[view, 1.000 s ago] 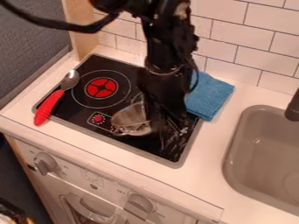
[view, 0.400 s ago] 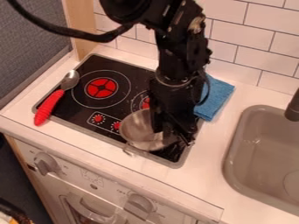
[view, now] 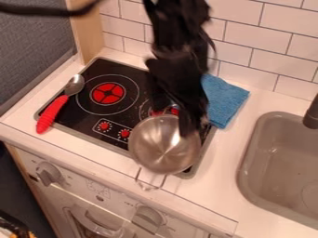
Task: Moved a silver pan to the bottom right of the right burner
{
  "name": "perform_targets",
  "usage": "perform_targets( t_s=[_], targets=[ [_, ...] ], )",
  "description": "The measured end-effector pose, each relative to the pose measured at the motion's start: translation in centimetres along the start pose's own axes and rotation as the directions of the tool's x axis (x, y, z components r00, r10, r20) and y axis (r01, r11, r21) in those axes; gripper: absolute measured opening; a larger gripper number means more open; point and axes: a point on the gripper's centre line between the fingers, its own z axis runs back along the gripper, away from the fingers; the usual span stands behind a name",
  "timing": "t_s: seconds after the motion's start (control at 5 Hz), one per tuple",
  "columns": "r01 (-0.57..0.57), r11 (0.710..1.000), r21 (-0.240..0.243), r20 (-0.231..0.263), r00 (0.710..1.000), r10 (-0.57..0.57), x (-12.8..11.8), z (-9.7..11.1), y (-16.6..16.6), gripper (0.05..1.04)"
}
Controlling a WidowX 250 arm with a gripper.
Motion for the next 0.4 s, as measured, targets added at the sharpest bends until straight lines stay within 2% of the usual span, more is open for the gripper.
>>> perform_targets(
  t_s=[0.2,0.4],
  targets=[
    [-0.206,0.978,0.022,-0.015,0.978,0.206,-0.8,0.6,3.3,1.007],
    [-0.264,0.963,0.062,-0.072,0.961,0.268,-1.2,-0.8,4.5,1.001]
  ],
)
